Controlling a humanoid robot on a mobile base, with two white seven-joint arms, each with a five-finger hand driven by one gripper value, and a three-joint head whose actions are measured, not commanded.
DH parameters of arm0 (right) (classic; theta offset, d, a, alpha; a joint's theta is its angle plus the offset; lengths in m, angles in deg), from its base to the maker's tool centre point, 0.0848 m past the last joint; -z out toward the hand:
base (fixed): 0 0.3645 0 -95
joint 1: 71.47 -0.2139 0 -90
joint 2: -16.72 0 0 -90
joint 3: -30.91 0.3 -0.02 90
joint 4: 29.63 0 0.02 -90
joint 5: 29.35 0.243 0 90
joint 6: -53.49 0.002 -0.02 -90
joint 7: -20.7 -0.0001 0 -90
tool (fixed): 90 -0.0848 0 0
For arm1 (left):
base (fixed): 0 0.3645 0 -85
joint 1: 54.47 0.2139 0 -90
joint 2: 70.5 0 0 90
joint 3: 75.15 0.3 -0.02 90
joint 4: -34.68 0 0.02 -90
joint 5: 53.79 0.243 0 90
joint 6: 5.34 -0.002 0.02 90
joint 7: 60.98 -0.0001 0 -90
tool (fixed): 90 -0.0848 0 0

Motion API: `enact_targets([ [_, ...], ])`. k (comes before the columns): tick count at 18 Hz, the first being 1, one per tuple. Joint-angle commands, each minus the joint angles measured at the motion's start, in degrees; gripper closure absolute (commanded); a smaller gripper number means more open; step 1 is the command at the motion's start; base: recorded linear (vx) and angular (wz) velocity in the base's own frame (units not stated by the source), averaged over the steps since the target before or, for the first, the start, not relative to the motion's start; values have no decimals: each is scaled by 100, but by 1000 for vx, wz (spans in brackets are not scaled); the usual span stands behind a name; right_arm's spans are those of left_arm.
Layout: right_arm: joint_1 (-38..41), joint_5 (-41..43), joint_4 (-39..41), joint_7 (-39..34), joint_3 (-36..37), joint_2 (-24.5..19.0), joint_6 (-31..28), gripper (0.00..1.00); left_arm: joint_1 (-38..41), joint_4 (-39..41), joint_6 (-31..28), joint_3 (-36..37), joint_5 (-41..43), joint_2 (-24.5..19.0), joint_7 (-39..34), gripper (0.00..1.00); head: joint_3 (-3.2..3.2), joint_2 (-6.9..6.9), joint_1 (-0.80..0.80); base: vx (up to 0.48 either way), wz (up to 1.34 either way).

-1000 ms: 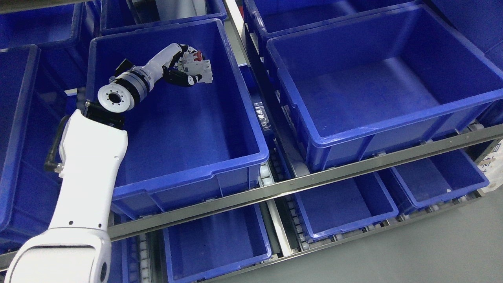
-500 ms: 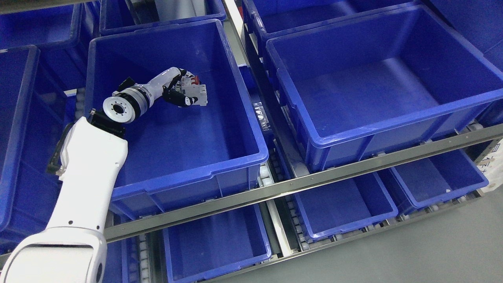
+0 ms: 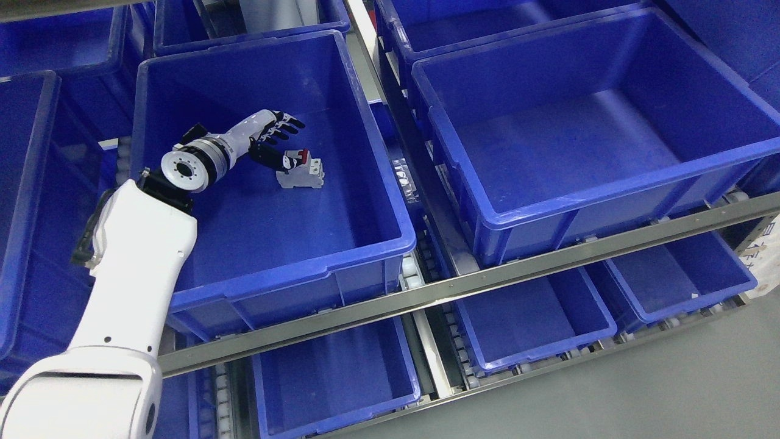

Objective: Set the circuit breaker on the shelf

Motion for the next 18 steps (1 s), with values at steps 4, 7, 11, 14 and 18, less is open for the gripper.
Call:
enact_targets([
  [4, 0, 0, 0, 0, -114, 100, -334, 0, -107, 331, 59, -1195, -180, 145, -1557, 1, 0, 0, 0, 0, 0],
  [7, 0, 0, 0, 0, -114, 100, -334, 0, -133, 639, 469, -2619, -1178, 697, -2947, 1, 0, 0, 0, 0, 0],
  [11, 0, 0, 0, 0, -114, 100, -334, 0, 199, 1812, 1079, -2887, -1815, 697, -3162, 0, 0, 0, 0, -15, 0],
  [14, 0, 0, 0, 0, -114, 100, -334, 0, 911, 3429, 572, -2694, -2316, 697, -3004, 0, 0, 0, 0, -101, -7],
  [18, 0, 0, 0, 0, -114, 100, -334, 0, 1755, 4891, 200, -2316, -2501, 697, -3021, 0, 0, 0, 0, -199, 25],
])
